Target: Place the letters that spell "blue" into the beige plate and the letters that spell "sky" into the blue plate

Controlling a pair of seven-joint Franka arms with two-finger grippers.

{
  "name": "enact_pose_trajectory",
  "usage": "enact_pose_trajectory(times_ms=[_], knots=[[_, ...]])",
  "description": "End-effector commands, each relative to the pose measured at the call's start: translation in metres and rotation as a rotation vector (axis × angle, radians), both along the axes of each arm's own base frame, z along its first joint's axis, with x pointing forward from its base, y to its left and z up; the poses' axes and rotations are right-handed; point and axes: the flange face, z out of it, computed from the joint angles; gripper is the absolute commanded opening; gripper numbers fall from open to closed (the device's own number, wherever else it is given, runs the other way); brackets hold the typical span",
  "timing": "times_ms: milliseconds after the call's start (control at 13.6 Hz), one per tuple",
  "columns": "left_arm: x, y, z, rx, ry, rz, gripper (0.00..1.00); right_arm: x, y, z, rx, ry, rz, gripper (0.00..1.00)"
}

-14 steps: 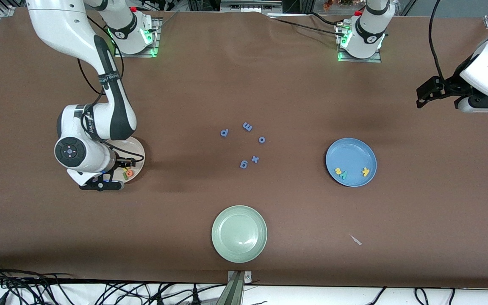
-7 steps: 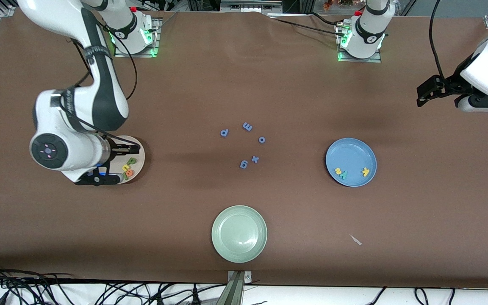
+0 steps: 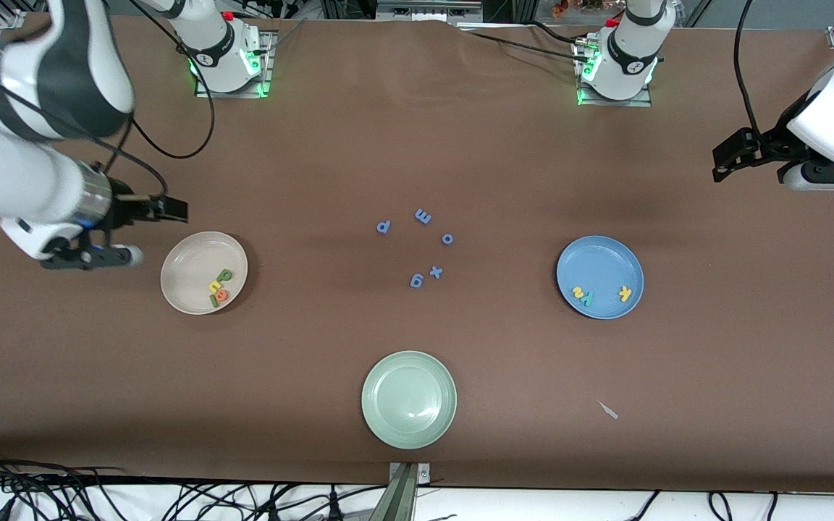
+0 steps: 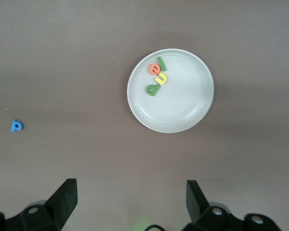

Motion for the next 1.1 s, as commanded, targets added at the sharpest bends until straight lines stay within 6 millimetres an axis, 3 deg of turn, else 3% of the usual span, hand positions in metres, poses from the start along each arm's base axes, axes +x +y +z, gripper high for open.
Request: enact_pose_trajectory(times_ms=[0, 147, 367, 1029], knots=[[-0.001, -0.004, 0.006, -0.007, 0.006, -0.009, 1.0, -0.023, -0.038, 0.027, 0.015, -0.013, 0.016, 1.0], [-0.001, -0.003, 0.006, -0.007, 0.006, -0.01, 1.0, -0.029, -0.07, 0.045, 0.009, -0.037, -0.034, 1.0], [-0.001, -0.004, 0.006, -0.007, 0.005, -0.007, 1.0, -0.034, -0.095, 0.059, 0.013, -0.066, -0.079, 1.0], [-0.001, -0.004, 0.006, -0.007, 0.006, -0.009, 1.0, -0.029, -0.098, 0.06, -0.019, -0.105, -0.032, 1.0]])
